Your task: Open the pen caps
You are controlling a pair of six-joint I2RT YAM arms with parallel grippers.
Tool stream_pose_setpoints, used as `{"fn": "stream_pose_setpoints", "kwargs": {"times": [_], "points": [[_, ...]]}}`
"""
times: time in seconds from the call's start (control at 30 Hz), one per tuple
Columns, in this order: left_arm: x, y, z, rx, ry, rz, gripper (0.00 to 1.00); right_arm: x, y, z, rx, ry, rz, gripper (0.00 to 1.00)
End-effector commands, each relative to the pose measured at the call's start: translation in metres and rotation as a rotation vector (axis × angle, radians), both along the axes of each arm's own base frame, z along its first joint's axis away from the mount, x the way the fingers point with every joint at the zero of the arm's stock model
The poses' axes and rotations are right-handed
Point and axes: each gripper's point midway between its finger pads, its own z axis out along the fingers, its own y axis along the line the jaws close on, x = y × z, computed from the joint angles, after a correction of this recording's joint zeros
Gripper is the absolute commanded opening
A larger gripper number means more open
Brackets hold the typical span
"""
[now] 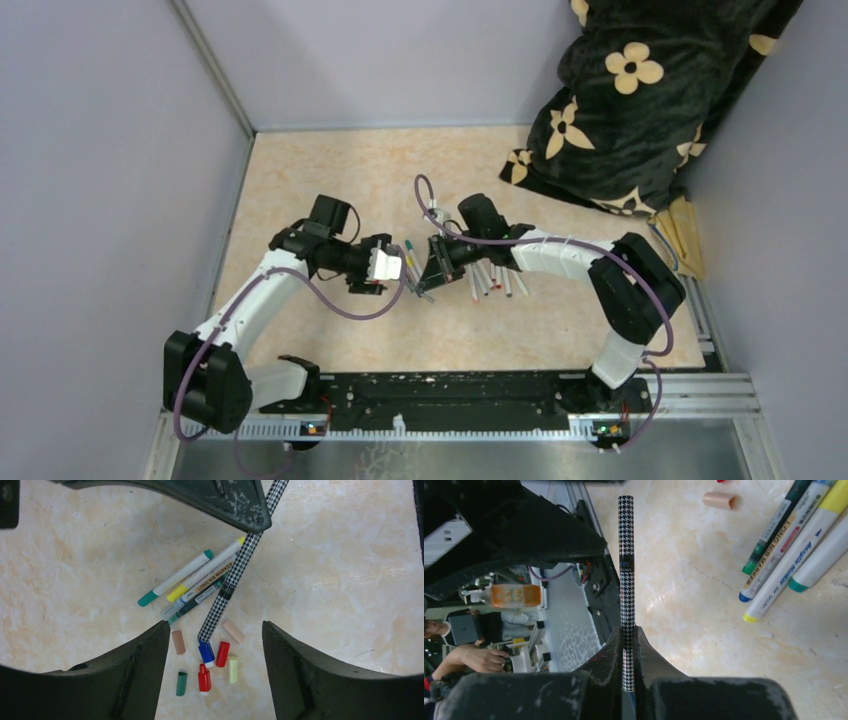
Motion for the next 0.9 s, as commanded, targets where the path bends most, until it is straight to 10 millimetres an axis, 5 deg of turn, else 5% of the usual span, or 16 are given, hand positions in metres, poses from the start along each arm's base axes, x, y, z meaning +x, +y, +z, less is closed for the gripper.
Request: {"fn": "stream_pose_setpoints", "kwargs": {"times": [0.0,0.17,0.47,0.6,0.73,0.87], "points": [[-0.017,-0.004,-0.014,0.05,0.015,-0.069,0.71,0.009,0.019,0.027,0.104,-0.021,0.041,0.0],[-0.018,-0.002,-0.027,0.114,0.001,-0.081,0.63,0.01,0.022,0.03,0.114,-0.016,0.045,0.0],[-0.006,0.001,-0.032,0.165,-0.07,-0.057,0.26,0.006,0.02,0.023,0.104,0.005,0.06,0.0],[-0.005,-0.004,-0.024,0.143,-0.077,-0.055,0.11,-0.001,0.028,0.022,0.123,0.023,0.084,0.14],[-0.002,-0.006,-0.017,0.136,-0.087,-0.052,0.05,-0.009,0.04,0.016,0.124,0.042,0.11,0.25],[-0.001,-0.005,-0.015,0.142,-0.092,-0.051,0.03,-0.007,0.047,0.016,0.139,0.054,0.099,0.21]]}}
